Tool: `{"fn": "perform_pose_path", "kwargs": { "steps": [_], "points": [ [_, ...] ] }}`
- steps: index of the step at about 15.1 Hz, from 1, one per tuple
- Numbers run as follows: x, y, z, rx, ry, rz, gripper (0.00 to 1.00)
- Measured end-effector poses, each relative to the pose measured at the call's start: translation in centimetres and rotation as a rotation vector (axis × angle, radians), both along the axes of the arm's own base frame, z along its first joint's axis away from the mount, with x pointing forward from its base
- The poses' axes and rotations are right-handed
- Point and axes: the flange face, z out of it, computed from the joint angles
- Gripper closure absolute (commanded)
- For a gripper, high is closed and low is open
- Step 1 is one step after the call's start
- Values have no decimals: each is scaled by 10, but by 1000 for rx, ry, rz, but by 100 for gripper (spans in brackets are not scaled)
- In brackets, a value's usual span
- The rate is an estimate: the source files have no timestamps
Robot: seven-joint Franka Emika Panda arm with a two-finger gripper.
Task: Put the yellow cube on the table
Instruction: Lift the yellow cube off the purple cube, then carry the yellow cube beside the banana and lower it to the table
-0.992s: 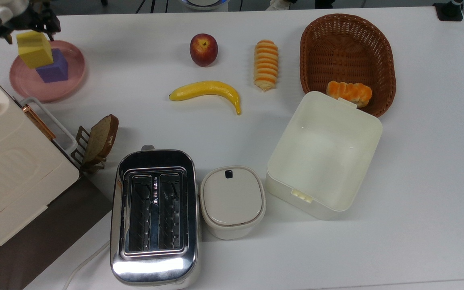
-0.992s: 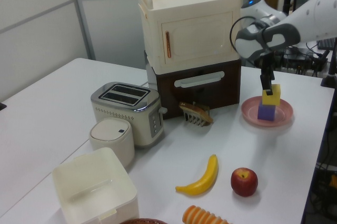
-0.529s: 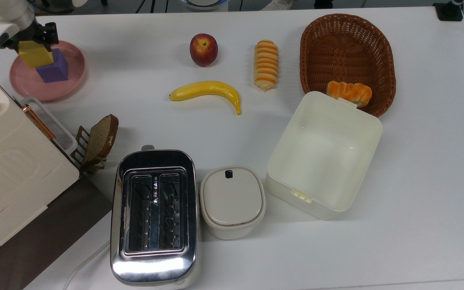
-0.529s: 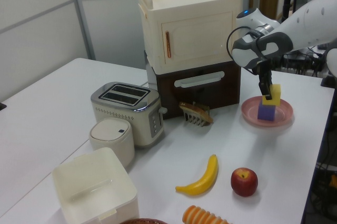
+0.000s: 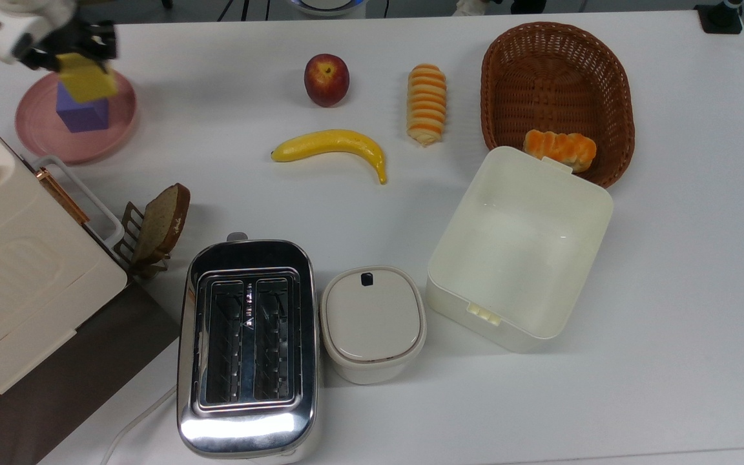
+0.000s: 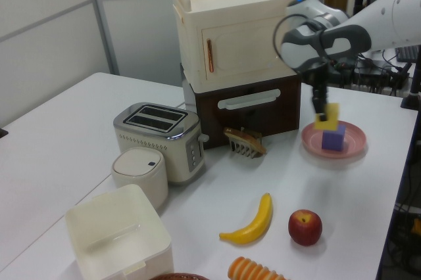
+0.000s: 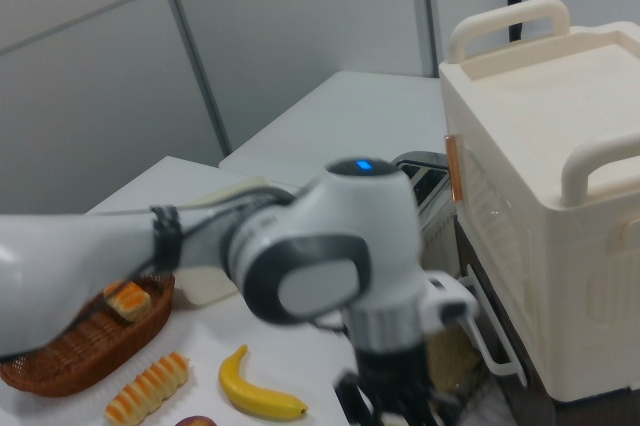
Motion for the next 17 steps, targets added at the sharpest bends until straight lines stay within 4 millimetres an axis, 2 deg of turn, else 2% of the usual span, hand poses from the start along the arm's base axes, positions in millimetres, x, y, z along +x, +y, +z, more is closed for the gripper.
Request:
{"fn": "perform_pose_path", "kwargs": {
  "steps": [1, 2, 3, 7, 10, 11, 12, 14, 17],
  "points": [
    [13, 28, 2, 1, -16, -20, 81],
    [30, 64, 0, -6, -31, -48, 81],
    [46, 110, -7, -18, -40, -78, 81],
    [78, 240, -33, -71, -85, -223, 79],
    [89, 289, -56, -99, -124, -275, 60],
    [91, 301, -65, -106, -133, -286, 37],
    [92, 311, -73, -112, -132, -290, 0],
    [93, 324, -87, -119, -115, -289, 0],
    [93, 331, -102, -127, -95, -285, 0]
  ]
}}
